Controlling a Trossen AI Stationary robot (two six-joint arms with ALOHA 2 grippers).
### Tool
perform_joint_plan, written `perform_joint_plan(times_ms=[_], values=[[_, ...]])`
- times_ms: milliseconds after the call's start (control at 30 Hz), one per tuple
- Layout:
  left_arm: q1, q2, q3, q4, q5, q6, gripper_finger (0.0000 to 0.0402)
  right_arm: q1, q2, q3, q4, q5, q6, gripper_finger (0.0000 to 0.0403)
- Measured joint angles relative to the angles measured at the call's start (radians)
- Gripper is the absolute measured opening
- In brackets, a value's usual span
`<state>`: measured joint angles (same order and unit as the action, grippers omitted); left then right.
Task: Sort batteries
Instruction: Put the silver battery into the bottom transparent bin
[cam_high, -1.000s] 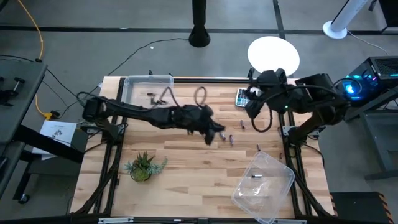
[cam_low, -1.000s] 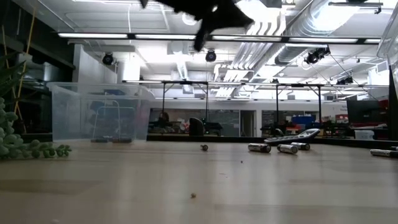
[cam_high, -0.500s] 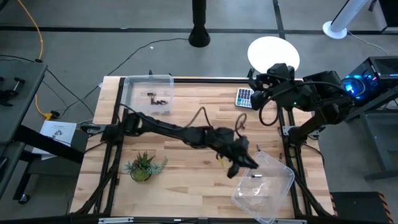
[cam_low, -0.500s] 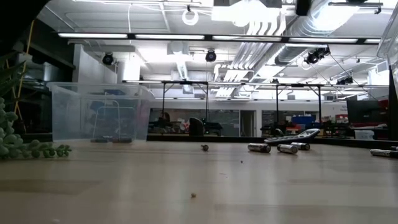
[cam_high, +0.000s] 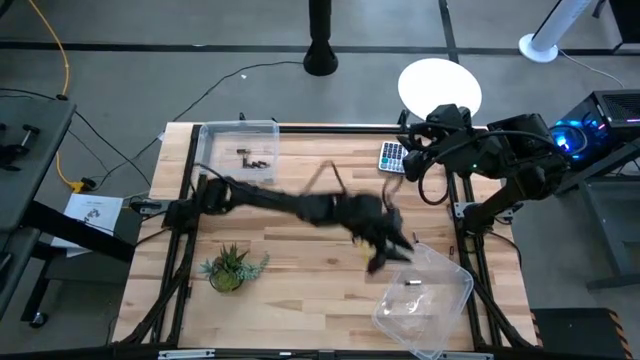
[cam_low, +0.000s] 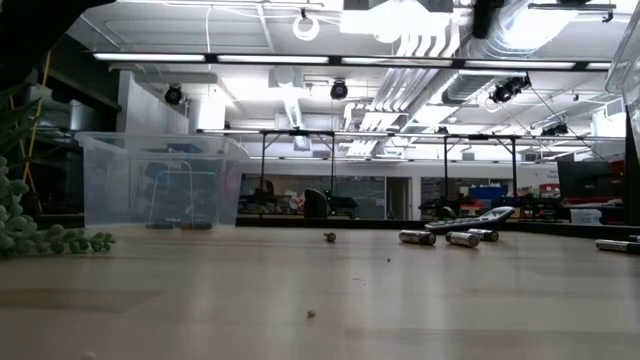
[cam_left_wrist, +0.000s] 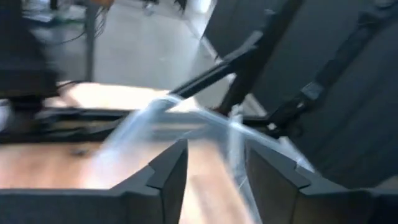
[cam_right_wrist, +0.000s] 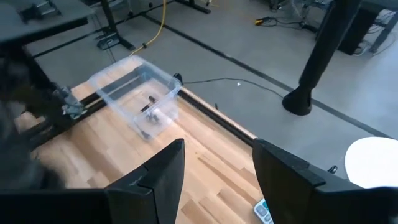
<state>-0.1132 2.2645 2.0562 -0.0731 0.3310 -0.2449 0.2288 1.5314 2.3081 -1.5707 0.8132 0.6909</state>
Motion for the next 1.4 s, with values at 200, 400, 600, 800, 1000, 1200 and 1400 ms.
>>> perform_joint_plan(times_ms=[200, 400, 600, 800, 1000, 1200, 1400], values=[[0.137, -0.112, -0.041, -0.447, -0.033, 0.126, 0.0164, 0.0, 0.0, 0.0, 0.0, -0.04, -0.041, 0.0183], [0.212, -0.211, -0.4, -0.423, -0.159, -0.037, 0.0165, 0.0, 0.0, 0.0, 0.0, -0.04, -0.044, 0.0183], [0.227, -0.253, -0.666, -0.369, -0.383, -0.428, 0.0165, 0.0, 0.0, 0.0, 0.0, -0.019, -0.059, 0.0183], [0.229, -0.232, -0.695, -0.364, -0.456, -0.54, 0.0165, -0.018, 0.0, 0.0, 0.0, 0.011, -0.07, 0.0183], [0.24, -0.203, -0.694, -0.427, -0.471, -0.593, 0.0165, -0.035, 0.0, 0.0, 0.0, -0.006, -0.071, 0.0183], [0.22, -0.185, -0.691, -0.422, -0.467, -0.614, 0.0165, -0.035, 0.0, 0.0, 0.0, -0.007, -0.089, 0.0183], [0.204, -0.203, -0.694, -0.452, -0.506, -0.559, 0.0165, -0.035, 0.0, 0.0, 0.0, -0.01, -0.089, 0.0183]])
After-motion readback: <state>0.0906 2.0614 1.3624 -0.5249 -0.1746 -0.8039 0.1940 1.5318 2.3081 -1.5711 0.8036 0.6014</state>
